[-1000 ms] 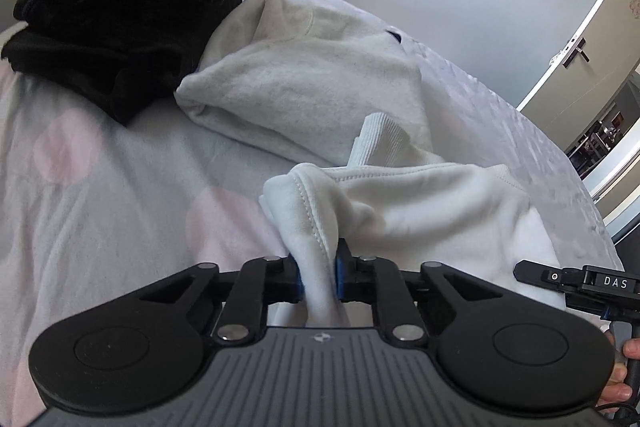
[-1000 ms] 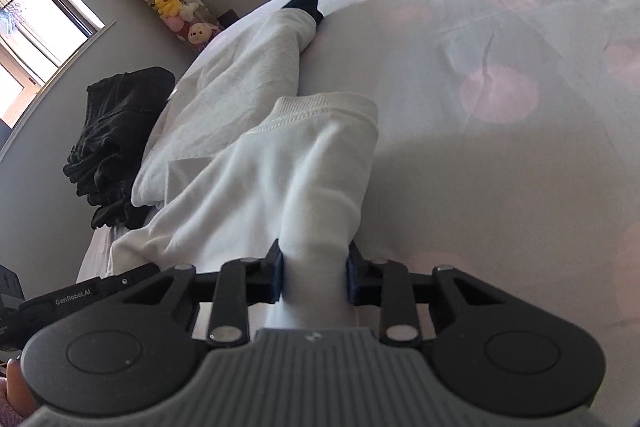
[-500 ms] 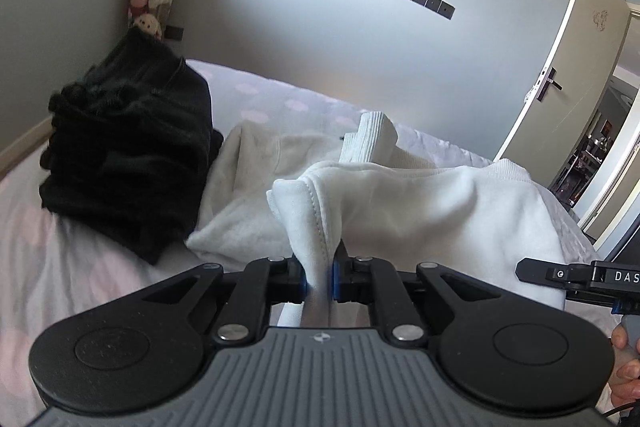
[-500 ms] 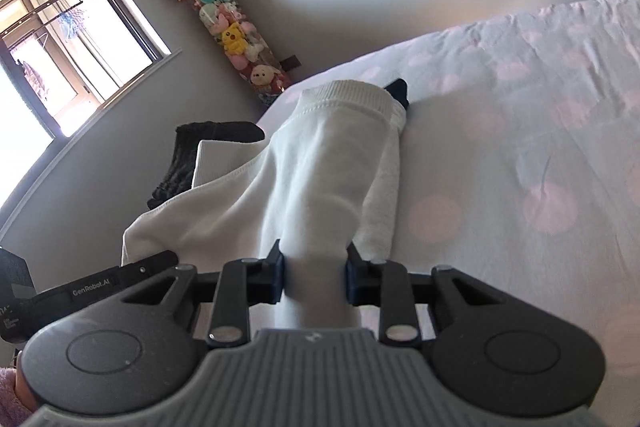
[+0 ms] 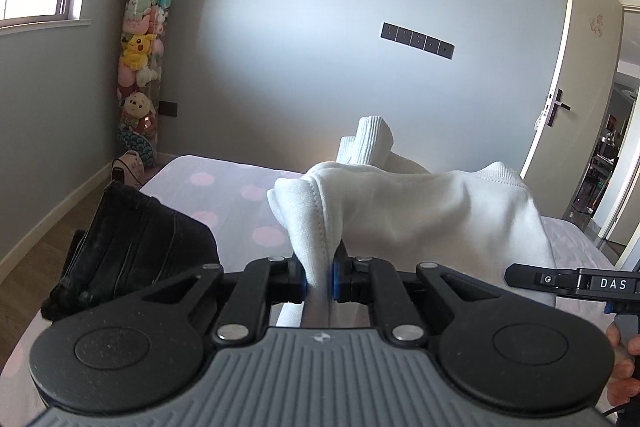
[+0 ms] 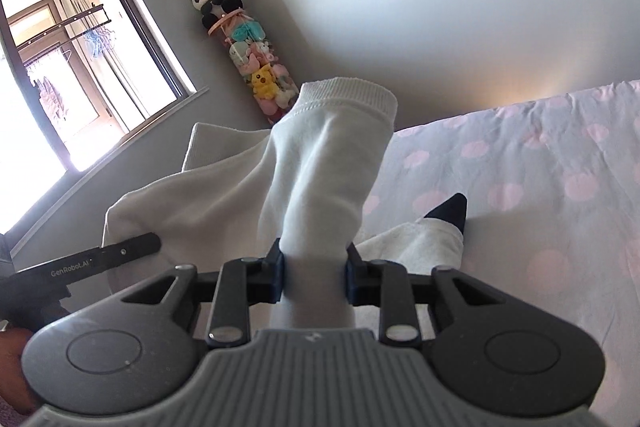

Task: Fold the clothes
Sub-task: 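Lift the white sweatshirt with both grippers and fold it over onto itself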

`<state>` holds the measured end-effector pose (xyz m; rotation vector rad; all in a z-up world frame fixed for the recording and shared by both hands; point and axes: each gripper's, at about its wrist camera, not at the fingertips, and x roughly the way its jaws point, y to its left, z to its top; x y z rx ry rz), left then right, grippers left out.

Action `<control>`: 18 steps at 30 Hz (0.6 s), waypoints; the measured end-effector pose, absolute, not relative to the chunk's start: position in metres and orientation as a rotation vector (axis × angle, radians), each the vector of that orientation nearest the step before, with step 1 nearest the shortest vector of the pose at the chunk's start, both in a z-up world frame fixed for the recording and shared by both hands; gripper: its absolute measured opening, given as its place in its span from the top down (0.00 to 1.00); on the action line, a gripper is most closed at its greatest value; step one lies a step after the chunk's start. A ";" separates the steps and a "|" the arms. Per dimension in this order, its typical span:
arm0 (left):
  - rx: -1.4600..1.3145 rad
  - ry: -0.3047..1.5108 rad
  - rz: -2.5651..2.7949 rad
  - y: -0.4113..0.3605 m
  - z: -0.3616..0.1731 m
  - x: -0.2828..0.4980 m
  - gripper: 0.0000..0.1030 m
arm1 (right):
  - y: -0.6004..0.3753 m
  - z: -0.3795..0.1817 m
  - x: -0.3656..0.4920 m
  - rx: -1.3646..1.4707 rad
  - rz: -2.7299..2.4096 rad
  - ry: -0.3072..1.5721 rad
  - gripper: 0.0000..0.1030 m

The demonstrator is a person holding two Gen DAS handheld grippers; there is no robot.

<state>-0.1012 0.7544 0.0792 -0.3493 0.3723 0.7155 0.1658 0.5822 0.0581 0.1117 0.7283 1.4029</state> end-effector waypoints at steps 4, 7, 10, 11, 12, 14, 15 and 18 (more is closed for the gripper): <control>-0.291 0.419 0.717 0.786 0.064 -0.069 0.88 | 0.626 0.039 0.188 0.102 1.395 0.747 0.70; -0.266 0.462 0.722 0.807 0.043 -0.044 0.88 | 0.652 0.023 0.200 0.056 1.379 0.732 0.70; -0.241 0.511 0.729 0.820 0.020 -0.020 0.88 | 0.675 0.004 0.207 -0.024 1.343 0.717 0.70; -0.236 0.528 0.733 0.824 0.014 -0.014 0.88 | 0.683 -0.002 0.209 -0.058 1.331 0.718 0.70; -0.231 0.545 0.737 0.827 0.007 -0.008 0.88 | 0.689 -0.009 0.212 -0.077 1.322 0.723 0.70; -0.216 0.579 0.745 0.834 -0.006 0.003 0.88 | 0.701 -0.022 0.217 -0.109 1.304 0.732 0.70; -0.212 0.592 0.751 0.836 -0.011 0.008 0.88 | 0.706 -0.027 0.218 -0.125 1.294 0.736 0.69; -0.203 0.623 0.769 0.840 -0.027 0.019 0.87 | 0.720 -0.043 0.223 -0.174 1.262 0.747 0.69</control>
